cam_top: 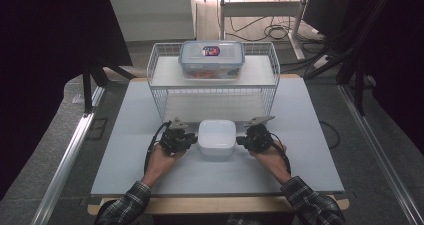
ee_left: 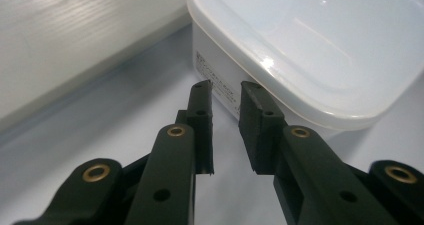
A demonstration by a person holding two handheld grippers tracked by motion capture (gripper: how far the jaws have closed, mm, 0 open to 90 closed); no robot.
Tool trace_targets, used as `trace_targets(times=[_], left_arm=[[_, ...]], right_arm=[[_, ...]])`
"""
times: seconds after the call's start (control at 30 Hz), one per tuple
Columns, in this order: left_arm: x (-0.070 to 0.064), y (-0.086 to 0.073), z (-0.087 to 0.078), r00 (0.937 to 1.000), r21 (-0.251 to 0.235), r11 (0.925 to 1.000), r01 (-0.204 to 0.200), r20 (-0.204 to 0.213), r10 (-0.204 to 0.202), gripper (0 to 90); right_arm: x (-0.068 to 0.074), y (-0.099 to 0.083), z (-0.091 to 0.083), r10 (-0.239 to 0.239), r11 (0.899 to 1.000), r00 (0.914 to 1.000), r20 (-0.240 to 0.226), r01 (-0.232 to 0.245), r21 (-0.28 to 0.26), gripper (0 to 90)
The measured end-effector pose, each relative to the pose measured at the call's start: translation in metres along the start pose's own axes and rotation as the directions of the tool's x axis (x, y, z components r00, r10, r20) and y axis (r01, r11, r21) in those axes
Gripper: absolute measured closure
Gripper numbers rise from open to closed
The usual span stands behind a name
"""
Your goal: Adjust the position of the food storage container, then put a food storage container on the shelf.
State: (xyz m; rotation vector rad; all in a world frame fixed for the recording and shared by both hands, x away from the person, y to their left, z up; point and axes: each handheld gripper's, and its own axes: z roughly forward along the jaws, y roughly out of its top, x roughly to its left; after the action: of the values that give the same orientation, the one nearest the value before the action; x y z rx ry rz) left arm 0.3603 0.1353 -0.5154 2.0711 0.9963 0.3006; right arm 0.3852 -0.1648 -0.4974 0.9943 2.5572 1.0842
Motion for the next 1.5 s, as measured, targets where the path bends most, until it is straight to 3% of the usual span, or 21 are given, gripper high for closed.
trace_targets(times=[0.13, 0.27, 0.37, 0.43, 0.57, 0.77, 1.0, 1.2, 1.37, 1.5], left_arm=[[-0.006, -0.002, -0.003, 0.9997, 0.01, 0.9996, -0.025, -0.007, 0.025, 74.6], [-0.002, -0.001, -0.003, 0.9999, 0.007, 0.9999, -0.007, -0.012, 0.007, 68.8], [0.001, -0.003, -0.012, 0.9989, -0.004, 0.9999, -0.015, -0.045, 0.015, 63.1], [0.003, -0.005, -0.017, 0.9988, -0.023, 0.9997, 0.0, -0.05, -0.001, 58.1], [0.007, -0.011, -0.032, 0.9982, -0.058, 0.9983, 0.005, -0.059, -0.009, 45.9], [0.006, -0.017, -0.042, 0.9985, -0.109, 0.9941, 0.003, -0.054, -0.009, 26.6], [-0.001, -0.023, -0.045, 0.9987, -0.098, 0.9947, -0.03, -0.043, 0.026, 11.6], [0.001, -0.028, -0.045, 0.9988, -0.076, 0.9967, -0.03, -0.042, 0.027, 9.1], [0.003, -0.027, -0.045, 0.9995, -0.087, 0.996, -0.02, -0.025, 0.018, 7.3], [0.002, -0.027, -0.042, 0.9989, -0.084, 0.9954, -0.046, -0.016, 0.045, 6.5]], right_arm=[[0.002, -0.003, -0.005, -0.002, 1.0, 0.9999, -0.014, 0.002, -0.003, 88.9], [0.005, -0.004, -0.006, -0.023, 1.0, 0.9997, 0.001, 0.023, 0.002, 87.6], [0.004, -0.005, -0.01, -0.039, 0.999, 0.999, 0.021, 0.039, -0.007, 83.7], [0.002, -0.006, -0.014, -0.042, 0.999, 0.9985, 0.036, 0.042, -0.016, 80.4], [-0.006, -0.009, -0.028, -0.013, 0.998, 0.9991, 0.04, 0.015, -0.059, 69.6], [-0.008, -0.011, -0.042, -0.009, 0.995, 0.9992, 0.039, 0.013, -0.097, 51.4], [-0.004, -0.016, -0.044, -0.043, 0.993, 0.9991, 0.003, 0.043, -0.11, 28.0], [0.0, -0.023, -0.042, -0.055, 0.993, 0.9985, -0.006, 0.054, -0.105, 19.1], [-0.003, -0.021, -0.041, -0.026, 0.992, 0.9995, -0.016, 0.023, -0.126, 12.4], [-0.002, -0.019, -0.04, -0.031, 0.991, 0.9993, -0.022, 0.028, -0.128, 8.4]])
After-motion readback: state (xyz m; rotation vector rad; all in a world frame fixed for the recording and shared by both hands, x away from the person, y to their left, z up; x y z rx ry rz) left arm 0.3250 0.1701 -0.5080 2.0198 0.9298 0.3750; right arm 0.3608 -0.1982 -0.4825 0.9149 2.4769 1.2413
